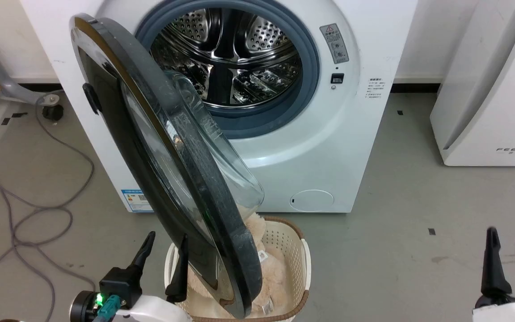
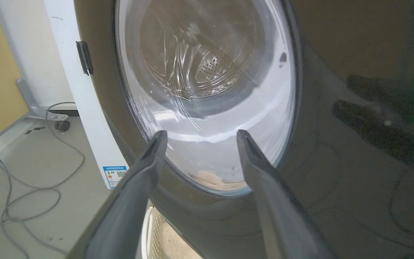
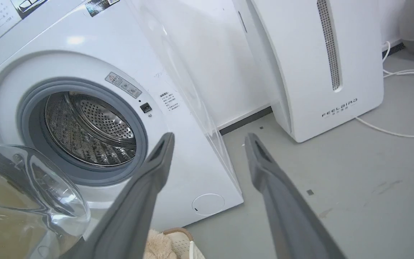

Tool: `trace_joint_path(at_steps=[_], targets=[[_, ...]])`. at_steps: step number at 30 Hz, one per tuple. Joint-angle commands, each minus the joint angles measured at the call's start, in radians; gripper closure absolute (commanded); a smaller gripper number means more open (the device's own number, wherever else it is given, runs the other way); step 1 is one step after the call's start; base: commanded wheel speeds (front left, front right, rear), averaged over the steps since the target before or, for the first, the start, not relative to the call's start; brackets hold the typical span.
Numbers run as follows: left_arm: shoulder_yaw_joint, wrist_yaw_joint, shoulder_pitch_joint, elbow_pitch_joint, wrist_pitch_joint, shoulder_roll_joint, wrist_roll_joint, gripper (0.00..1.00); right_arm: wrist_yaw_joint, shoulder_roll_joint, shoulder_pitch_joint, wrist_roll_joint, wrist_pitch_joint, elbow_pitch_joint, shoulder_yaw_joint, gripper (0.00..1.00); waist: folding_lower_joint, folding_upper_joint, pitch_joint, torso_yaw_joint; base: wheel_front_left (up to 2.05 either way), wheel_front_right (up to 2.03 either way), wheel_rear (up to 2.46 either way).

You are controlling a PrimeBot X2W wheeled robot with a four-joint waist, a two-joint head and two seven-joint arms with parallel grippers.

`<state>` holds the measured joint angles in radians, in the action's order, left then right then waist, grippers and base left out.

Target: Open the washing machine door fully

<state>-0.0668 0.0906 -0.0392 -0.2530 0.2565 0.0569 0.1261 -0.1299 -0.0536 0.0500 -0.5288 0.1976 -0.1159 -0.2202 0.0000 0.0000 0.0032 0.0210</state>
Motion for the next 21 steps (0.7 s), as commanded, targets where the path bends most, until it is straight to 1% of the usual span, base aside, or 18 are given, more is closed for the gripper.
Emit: trace_joint_path(at_steps=[1, 5, 9, 11, 14, 21], targets=[[0.006, -0.004, 0.009, 0.001, 0.005, 0.007, 0.001, 0.00, -0.001, 0.003, -0.011, 0.084, 0.015, 0.039, 0.001, 0.00, 0.0000, 0.0000, 0.006, 0.000, 0.00, 0.00, 0.00], [0.009, -0.005, -0.001, 0.004, 0.005, 0.008, 0.001, 0.00, -0.001, 0.003, -0.008, 0.250, 0.001, 0.129, 0.038, 0.00, 0.0000, 0.0000, 0.019, 0.002, 0.00, 0.00, 0.00], [0.011, -0.005, -0.006, 0.005, 0.005, 0.008, 0.000, 0.00, -0.001, 0.003, 0.014, 0.348, -0.051, 0.195, 0.092, 0.00, 0.0000, 0.0000, 0.028, 0.005, 0.00, 0.00, 0.00], [0.012, -0.005, -0.007, 0.006, 0.005, 0.008, 0.000, 0.00, -0.001, 0.003, 0.027, 0.366, -0.076, 0.214, 0.116, 0.00, 0.0000, 0.0000, 0.032, 0.006, 0.00, 0.00, 0.00], [0.012, -0.005, -0.009, 0.006, 0.005, 0.009, -0.002, 0.00, -0.001, 0.003, 0.046, 0.382, -0.099, 0.210, 0.136, 0.00, 0.0000, 0.0000, 0.036, 0.008, 0.00, 0.00, 0.00], [0.010, -0.005, -0.014, 0.008, 0.005, 0.016, -0.011, 0.00, -0.001, 0.003, 0.049, 0.389, -0.110, 0.142, 0.151, 0.00, 0.0000, 0.0000, 0.043, 0.010, 0.00, 0.00, 0.00]])
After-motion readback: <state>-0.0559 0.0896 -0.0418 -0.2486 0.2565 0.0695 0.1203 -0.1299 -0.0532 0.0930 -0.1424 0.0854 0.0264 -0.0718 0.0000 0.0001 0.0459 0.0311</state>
